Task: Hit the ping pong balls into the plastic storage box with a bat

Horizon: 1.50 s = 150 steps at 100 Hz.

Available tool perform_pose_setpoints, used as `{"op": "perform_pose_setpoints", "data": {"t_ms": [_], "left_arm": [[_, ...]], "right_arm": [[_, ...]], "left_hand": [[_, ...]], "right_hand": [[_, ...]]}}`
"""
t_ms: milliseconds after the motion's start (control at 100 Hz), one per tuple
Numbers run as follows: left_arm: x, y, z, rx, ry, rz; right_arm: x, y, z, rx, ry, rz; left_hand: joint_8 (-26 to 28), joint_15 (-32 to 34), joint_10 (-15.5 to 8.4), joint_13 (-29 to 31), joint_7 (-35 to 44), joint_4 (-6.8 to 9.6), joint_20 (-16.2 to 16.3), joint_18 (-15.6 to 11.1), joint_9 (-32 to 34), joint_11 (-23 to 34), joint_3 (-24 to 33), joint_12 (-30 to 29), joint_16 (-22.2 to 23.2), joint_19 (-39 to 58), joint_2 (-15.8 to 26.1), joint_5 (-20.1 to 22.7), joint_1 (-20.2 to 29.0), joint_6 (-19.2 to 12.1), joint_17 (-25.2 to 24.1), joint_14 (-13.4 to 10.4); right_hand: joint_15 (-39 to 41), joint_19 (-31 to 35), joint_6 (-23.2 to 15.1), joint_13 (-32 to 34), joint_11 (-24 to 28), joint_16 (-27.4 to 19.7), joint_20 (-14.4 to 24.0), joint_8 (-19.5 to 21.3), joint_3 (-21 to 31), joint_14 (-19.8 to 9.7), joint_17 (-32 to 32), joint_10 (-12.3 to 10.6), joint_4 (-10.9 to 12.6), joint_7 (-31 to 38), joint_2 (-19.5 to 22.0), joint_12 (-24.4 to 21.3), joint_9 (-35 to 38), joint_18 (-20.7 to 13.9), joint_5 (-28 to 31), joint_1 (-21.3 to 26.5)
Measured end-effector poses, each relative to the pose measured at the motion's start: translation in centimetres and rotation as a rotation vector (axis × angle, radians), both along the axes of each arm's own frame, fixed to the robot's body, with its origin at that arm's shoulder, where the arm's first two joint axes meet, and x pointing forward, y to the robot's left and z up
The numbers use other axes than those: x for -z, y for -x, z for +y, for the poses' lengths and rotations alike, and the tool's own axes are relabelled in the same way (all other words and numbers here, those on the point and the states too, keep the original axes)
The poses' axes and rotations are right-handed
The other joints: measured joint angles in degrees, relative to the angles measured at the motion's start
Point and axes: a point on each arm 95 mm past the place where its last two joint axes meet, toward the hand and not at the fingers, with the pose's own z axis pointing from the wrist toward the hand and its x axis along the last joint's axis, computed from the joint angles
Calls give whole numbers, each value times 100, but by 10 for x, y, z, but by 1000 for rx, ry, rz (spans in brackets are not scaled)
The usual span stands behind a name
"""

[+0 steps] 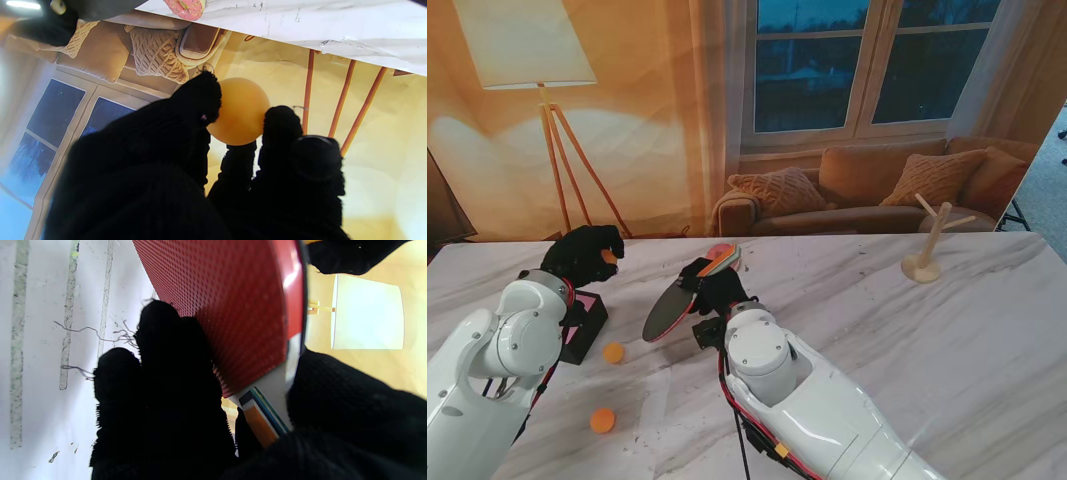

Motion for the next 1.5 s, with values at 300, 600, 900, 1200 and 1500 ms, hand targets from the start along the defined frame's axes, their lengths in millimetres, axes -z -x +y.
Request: {"op": "perform_pose_setpoints", "data": {"t_ms": [300, 600, 900, 1200, 1500], "left_arm": [[-17, -1, -3, 16, 8, -18], [-30, 1, -6, 32, 5, -19], [-35, 2, -5, 36, 6, -27], [-41, 4, -6, 44, 8, -25], [-44, 8, -6, 51, -2, -10]], "right_arm": [[5, -2, 3, 3, 12, 11], [5, -1, 2, 11, 19, 24], [5, 0, 0, 22, 23, 35], [10, -2, -2, 35, 33, 47], [10, -4, 0, 8, -10, 39]], "left_hand": [[3, 0, 7, 0, -13, 0, 0, 0, 0, -12, -71, 0, 1, 0, 55, 0, 4, 0, 0, 0], [53, 0, 18, 0, -62, 0, 0, 0, 0, -16, -95, 0, 4, 0, 71, 0, 6, 0, 0, 0], [97, 0, 43, 0, -87, 0, 0, 0, 0, -21, -153, 0, 8, 0, 129, 0, 10, 0, 0, 0], [99, 3, 69, -3, -154, 0, 0, 0, 0, -79, -225, 0, 10, 0, 193, 0, 38, 1, 0, 0], [99, 3, 95, -4, -223, 0, -1, 0, 0, -101, -370, 0, 10, 0, 285, 0, 67, 4, 0, 0]], "right_hand": [[3, -77, 0, -2, 0, -84, 1, 170, 65, 0, -110, -1, -25, 0, -62, 1, -1, -9, 0, 0], [45, -161, -3, -117, 28, -93, 1, 346, 189, 0, -261, -16, -44, -4, -185, 1, -57, -27, 0, 0], [62, -242, -17, -169, 29, -94, 1, 462, 264, 0, -356, -21, -49, -4, -247, 1, -61, -69, 0, 0], [63, -340, -18, -171, 29, -94, 1, 486, 297, 0, -427, -23, -52, -5, -285, 2, -61, -83, 52, 0], [63, -404, -18, -173, 29, -94, 1, 486, 301, 0, -441, -36, -53, -9, -306, 2, -61, -91, 77, 0]]}}
